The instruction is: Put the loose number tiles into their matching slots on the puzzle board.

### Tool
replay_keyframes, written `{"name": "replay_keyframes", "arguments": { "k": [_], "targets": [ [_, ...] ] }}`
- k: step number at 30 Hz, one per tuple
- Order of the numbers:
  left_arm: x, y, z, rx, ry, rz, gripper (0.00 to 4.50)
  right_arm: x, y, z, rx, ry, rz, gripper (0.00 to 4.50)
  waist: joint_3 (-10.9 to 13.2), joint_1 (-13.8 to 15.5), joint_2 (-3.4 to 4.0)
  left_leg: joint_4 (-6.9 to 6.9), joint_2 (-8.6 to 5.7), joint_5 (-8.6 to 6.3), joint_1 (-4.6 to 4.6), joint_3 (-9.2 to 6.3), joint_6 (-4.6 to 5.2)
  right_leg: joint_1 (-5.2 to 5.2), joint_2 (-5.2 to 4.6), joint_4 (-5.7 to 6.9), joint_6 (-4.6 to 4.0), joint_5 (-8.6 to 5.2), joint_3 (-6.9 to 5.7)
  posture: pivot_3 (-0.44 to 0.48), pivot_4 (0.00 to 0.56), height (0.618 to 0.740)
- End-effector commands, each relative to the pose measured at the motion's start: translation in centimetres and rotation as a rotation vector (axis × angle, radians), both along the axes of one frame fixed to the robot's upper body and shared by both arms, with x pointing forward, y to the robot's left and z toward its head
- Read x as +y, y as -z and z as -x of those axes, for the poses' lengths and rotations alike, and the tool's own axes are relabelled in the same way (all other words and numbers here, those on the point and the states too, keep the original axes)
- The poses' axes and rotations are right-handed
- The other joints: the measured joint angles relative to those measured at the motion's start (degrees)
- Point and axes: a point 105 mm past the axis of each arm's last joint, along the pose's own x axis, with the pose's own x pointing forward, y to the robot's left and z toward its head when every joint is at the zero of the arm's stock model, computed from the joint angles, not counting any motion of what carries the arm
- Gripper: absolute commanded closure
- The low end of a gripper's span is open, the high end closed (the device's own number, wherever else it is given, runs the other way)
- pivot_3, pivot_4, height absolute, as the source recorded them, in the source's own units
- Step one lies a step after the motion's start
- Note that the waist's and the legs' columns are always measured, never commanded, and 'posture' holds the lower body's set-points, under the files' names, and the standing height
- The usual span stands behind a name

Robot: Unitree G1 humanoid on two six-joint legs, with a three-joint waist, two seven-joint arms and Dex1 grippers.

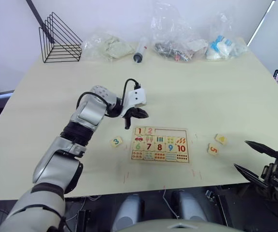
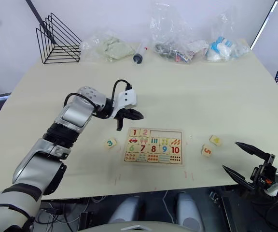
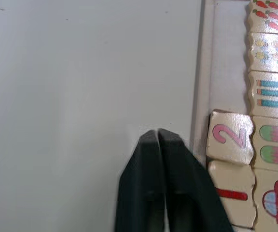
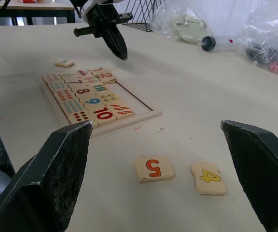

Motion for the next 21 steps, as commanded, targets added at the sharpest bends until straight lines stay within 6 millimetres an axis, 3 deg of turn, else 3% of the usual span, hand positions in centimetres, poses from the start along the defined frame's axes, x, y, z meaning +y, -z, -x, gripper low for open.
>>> {"name": "replay_keyframes", "arguments": {
  "k": [1, 21],
  "targets": [
    [0.4, -0.6, 0.3, -0.011, 0.028, 0.028, 4.47, 0.3, -0.7, -0.1, -0.041, -0.007, 0.004, 0.00, 0.00, 0.09, 0.00, 0.00, 0.00, 0.00, 0.00, 0.00, 0.00, 0.00, 0.00, 0.00, 0.00, 0.00, 0.00, 0.000, 0.150, 0.740],
    [0.0, 0.9, 0.7, -0.010, 0.074, 0.008, 4.47, 0.6, -0.5, -0.2, -0.041, -0.003, -0.002, 0.00, 0.00, 0.05, -0.01, 0.01, -0.02, 0.00, -0.01, -0.01, 0.01, 0.00, 0.00, 0.01, 0.03, 0.02, 0.00, 0.000, 0.150, 0.740]
  ]
}}
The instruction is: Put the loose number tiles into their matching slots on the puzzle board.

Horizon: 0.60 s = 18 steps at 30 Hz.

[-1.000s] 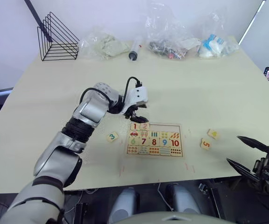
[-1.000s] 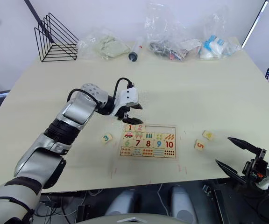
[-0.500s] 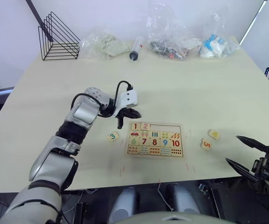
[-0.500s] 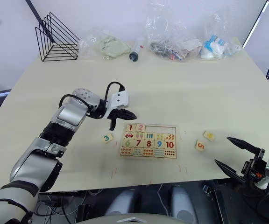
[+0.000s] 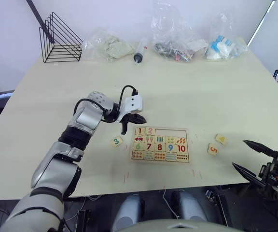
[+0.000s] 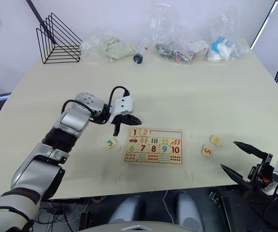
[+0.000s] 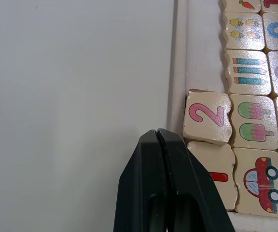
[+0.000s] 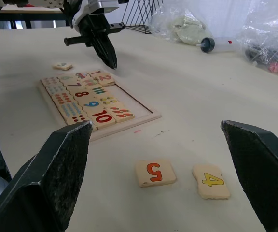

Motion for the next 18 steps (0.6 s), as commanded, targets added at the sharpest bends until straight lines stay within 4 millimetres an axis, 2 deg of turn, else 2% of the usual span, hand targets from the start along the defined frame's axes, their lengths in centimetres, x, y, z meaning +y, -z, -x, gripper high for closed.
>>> {"name": "replay_keyframes", "arguments": {
  "k": [1, 18],
  "targets": [
    [-0.26, -0.26, 0.08, -0.022, 0.019, 0.007, 4.47, 0.18, -0.75, 0.10, -0.042, -0.007, 0.016, 0.00, 0.00, 0.00, 0.00, 0.00, 0.00, 0.00, 0.00, 0.00, 0.00, 0.00, 0.00, 0.00, 0.00, 0.00, 0.00, 0.000, 0.150, 0.740],
    [-0.70, 0.30, 0.49, -0.011, 0.052, -0.010, 4.47, 0.17, -0.67, 0.10, -0.044, -0.005, 0.016, 0.00, 0.00, -0.01, 0.00, 0.00, 0.00, 0.00, 0.00, 0.00, 0.00, 0.00, 0.00, 0.00, 0.00, 0.00, 0.00, 0.000, 0.150, 0.740]
  ]
}}
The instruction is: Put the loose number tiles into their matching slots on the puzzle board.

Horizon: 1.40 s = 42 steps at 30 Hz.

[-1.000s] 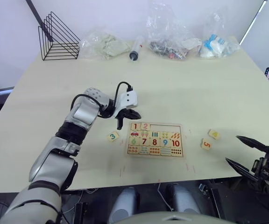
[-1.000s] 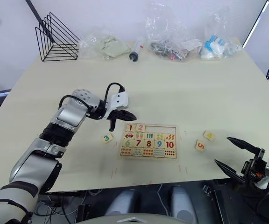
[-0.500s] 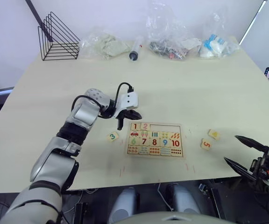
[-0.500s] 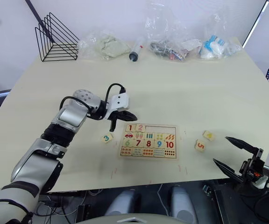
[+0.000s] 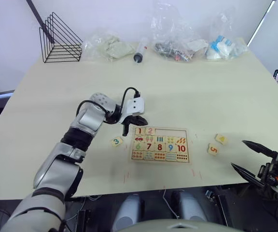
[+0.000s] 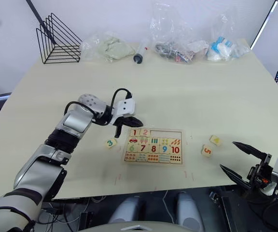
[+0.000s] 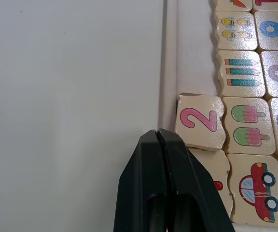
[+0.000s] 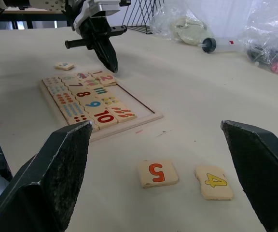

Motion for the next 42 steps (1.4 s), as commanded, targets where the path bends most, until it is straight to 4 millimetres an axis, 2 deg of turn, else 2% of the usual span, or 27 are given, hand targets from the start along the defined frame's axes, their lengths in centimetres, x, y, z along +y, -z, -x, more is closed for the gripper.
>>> {"name": "replay_keyframes", "arguments": {
  "k": [1, 20, 26, 34, 42],
  "targets": [
    [-0.3, -0.5, 0.1, -0.020, 0.027, -0.001, 4.47, 0.0, -0.7, 0.1, -0.042, -0.001, 0.014, 0.00, 0.00, 0.03, 0.00, 0.00, 0.00, 0.00, 0.00, 0.00, 0.00, 0.00, 0.00, 0.00, 0.00, 0.00, 0.00, 0.000, 0.150, 0.740],
    [-0.6, -0.7, 0.4, -0.014, 0.039, -0.003, 4.47, 0.0, -0.6, 0.2, -0.041, 0.002, 0.011, 0.00, 0.00, 0.02, 0.00, 0.00, 0.00, 0.00, 0.00, 0.00, 0.00, 0.00, 0.00, 0.00, 0.00, 0.00, 0.00, 0.000, 0.150, 0.740],
    [-0.3, -2.5, 0.1, -0.023, 0.008, 0.116, 4.47, 0.0, -0.5, 0.3, -0.037, -0.001, 0.009, 0.00, 0.00, 0.00, 0.00, 0.00, 0.00, 0.00, 0.00, 0.00, 0.00, 0.00, 0.00, 0.00, 0.00, 0.00, 0.00, 0.000, 0.150, 0.740],
    [1.9, -3.7, 1.1, -0.017, -0.075, 0.288, 4.47, 0.0, -0.5, 0.2, -0.031, -0.006, 0.007, 0.00, -0.01, -0.11, 0.01, 0.00, 0.01, 0.00, 0.03, -0.04, -0.01, -0.01, -0.01, 0.01, 0.00, 0.00, 0.03, 0.000, 0.150, 0.740],
    [6.5, -3.7, 3.0, -0.053, -0.293, 0.505, 4.47, -0.3, -0.3, -0.3, -0.012, 0.019, 0.019, 0.00, -0.02, -0.07, 0.03, 0.00, 0.08, 0.00, 0.08, -0.21, -0.01, -0.01, -0.02, 0.04, 0.00, 0.01, 0.07, 0.000, 0.150, 0.740]
  ]
}}
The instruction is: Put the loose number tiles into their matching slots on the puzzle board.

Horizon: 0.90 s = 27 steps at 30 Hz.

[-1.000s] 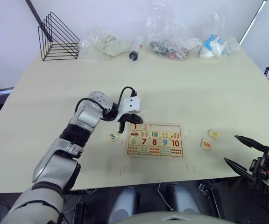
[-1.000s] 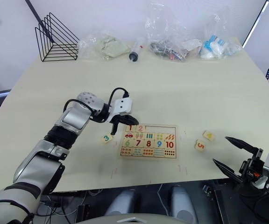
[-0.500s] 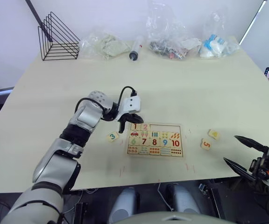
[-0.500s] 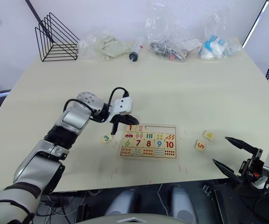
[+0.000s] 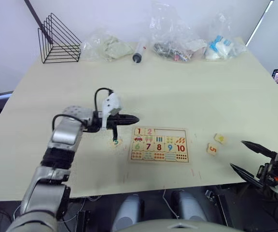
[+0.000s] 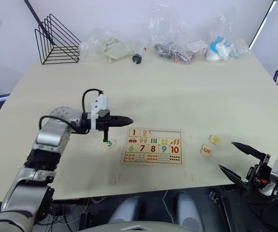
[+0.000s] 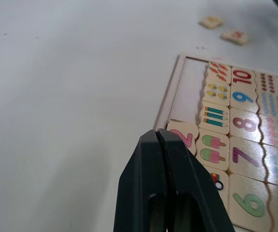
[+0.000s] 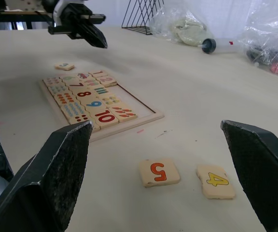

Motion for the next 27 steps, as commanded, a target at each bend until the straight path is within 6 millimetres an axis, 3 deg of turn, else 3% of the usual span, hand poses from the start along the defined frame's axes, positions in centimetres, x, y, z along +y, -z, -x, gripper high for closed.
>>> {"name": "replay_keyframes", "arguments": {
  "k": [1, 6, 9, 14, 16, 17, 27],
  "targets": [
    [2.2, -1.5, 0.5, -0.069, -0.097, 0.060, 4.47, -0.6, -0.5, -0.2, -0.008, 0.021, 0.016, 0.00, 0.00, 0.04, 0.01, 0.00, 0.01, 0.00, 0.01, 0.01, 0.00, 0.00, -0.01, 0.00, 0.00, 0.00, 0.00, 0.000, 0.150, 0.740],
    [5.5, 0.0, 1.2, -0.065, -0.260, 0.069, 4.47, -0.6, -0.7, -0.4, 0.006, 0.025, 0.004, 0.00, -0.01, 0.32, 0.01, -0.01, 0.00, 0.00, 0.00, -0.01, 0.00, 0.01, -0.01, 0.00, -0.01, 0.00, -0.02, 0.000, 0.150, 0.740],
    [7.0, 0.2, 2.8, -0.066, -0.321, 0.120, 3.85, -0.9, -0.6, -0.5, 0.018, 0.036, 0.011, 0.00, -0.02, 0.05, 0.01, -0.01, 0.02, -0.01, 0.01, 0.02, 0.01, 0.01, -0.02, 0.00, -0.01, 0.00, 0.00, 0.000, 0.150, 0.740],
    [8.3, 1.1, 5.2, -0.050, -0.392, 0.103, 1.15, -2.1, -0.1, -1.1, 0.067, 0.114, 0.022, 0.00, -0.03, 0.09, 0.00, -0.05, 0.16, -0.01, 0.03, 0.12, 0.01, -0.05, -0.11, -0.02, -0.01, 0.00, 0.07, 0.000, 0.150, 0.740],
    [9.0, 1.5, 6.2, -0.046, -0.419, 0.088, 0.30, -2.5, 0.1, -1.3, 0.084, 0.145, 0.043, 0.00, -0.04, 0.31, 0.00, -0.05, 0.13, -0.02, 0.02, 0.11, 0.01, -0.03, -0.13, -0.02, -0.01, 0.00, 0.04, 0.000, 0.150, 0.740],
    [9.2, 1.6, 6.6, -0.046, -0.431, 0.084, 0.10, -2.7, 0.2, -1.3, 0.092, 0.152, 0.049, 0.00, -0.04, 0.30, 0.00, -0.05, 0.12, -0.02, 0.03, 0.13, 0.01, -0.02, -0.13, -0.02, -0.01, 0.00, 0.05, 0.000, 0.150, 0.740],
    [9.5, 3.3, 11.3, -0.008, -0.480, 0.105, 0.10, -4.5, 1.0, -1.5, 0.171, 0.194, 0.101, 0.00, -0.06, 0.07, -0.01, -0.05, 0.16, -0.03, 0.05, 0.23, 0.03, 0.01, -0.11, -0.02, -0.09, -0.05, 0.10, 0.000, 0.150, 0.740]
  ]
}}
